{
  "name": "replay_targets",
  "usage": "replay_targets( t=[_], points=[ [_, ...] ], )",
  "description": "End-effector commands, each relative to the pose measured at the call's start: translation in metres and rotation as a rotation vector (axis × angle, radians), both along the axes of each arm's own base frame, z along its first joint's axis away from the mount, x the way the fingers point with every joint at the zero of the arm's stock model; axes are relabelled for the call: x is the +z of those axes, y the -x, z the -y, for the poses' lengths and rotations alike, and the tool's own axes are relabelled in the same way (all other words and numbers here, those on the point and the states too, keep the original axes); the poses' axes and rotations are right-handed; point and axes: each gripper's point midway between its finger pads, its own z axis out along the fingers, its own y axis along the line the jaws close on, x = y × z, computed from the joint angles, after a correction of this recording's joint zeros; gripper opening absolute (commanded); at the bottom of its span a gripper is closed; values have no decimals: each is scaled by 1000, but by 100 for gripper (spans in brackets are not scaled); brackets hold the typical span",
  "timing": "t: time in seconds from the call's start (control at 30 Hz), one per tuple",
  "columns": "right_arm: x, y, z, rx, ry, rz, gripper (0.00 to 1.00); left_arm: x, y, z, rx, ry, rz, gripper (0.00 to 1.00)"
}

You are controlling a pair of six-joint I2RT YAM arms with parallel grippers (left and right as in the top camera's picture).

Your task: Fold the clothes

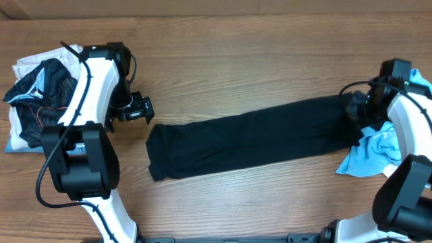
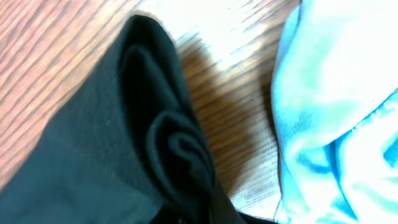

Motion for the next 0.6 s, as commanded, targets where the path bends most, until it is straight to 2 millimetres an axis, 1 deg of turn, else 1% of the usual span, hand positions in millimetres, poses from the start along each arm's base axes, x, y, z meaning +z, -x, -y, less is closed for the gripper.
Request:
replay_targets(
  t=[0.0, 0.07, 0.13, 0.17, 0.2, 0.23, 0.27, 0.37, 0.43, 0.53, 0.57],
  points=[
    [25, -18, -39, 169, -21, 49, 4, 11, -4, 7, -12, 25, 34, 98],
    [24, -14, -73, 280, -22, 20, 4, 11, -4, 8, -10, 32, 33, 98],
    [22, -6, -108, 378, -29, -12, 4, 11, -3, 8, -10, 32, 30, 99],
    [21, 1, -129, 444, -6, -36, 4, 11, -3, 8, -10, 32, 29, 100],
    [20, 4, -137, 474, 7, -45, 4, 11, -2, 9, -11, 32, 28, 100],
    [18, 8, -153, 526, 23, -53, 4, 11, -2, 9, -12, 32, 26, 100],
    [17, 12, -164, 562, 32, -59, 4, 11, -2, 10, -15, 32, 25, 100],
    [13, 22, -191, 647, 37, -68, 4, 11, -1, 10, -16, 33, 23, 100],
    [10, 25, -205, 691, 42, -68, 4, 11, -1, 10, -16, 33, 23, 100],
    [5, 28, -215, 722, 42, -81, 4, 11, -1, 10, -16, 32, 23, 100],
    [0, 30, -219, 734, 42, -98, 5, 12, -1, 10, -16, 32, 20, 100]
  ],
)
